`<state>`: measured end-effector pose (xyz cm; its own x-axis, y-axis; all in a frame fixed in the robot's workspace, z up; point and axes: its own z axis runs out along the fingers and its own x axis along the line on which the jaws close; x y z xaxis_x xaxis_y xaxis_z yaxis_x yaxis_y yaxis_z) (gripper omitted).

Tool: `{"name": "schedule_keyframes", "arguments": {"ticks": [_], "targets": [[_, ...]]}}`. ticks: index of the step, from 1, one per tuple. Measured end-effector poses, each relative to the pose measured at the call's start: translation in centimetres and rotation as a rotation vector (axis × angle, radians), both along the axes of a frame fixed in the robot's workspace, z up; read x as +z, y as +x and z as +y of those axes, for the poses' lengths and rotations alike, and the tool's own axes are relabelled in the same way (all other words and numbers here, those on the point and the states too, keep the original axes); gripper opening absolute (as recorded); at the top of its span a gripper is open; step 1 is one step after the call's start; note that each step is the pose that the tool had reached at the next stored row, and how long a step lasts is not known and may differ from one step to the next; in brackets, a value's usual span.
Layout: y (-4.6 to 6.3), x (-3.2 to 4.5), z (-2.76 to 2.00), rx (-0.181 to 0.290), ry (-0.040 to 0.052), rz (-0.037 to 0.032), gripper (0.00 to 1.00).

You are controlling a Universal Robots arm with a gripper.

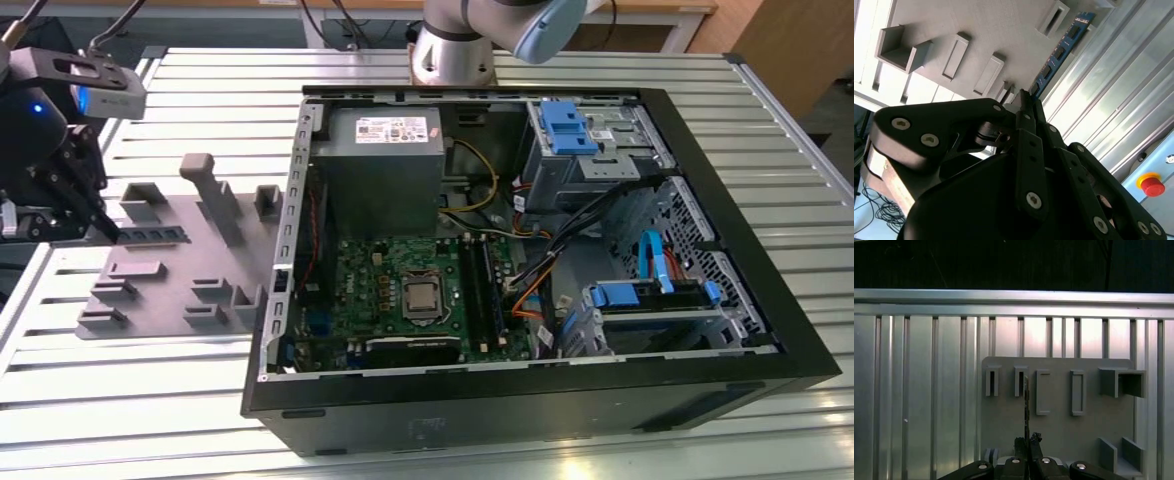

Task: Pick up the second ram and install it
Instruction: 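Pick up the second ram and move it above second insertion slot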

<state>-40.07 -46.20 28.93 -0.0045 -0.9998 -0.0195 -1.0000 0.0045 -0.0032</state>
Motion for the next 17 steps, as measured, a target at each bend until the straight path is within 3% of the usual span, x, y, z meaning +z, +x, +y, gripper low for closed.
{"name": "schedule_keyframes", "arguments": {"ticks": [17], "targets": [[0.0, 1.16, 0.0, 0.0, 0.0002, -0.0002, 0.14]]}}
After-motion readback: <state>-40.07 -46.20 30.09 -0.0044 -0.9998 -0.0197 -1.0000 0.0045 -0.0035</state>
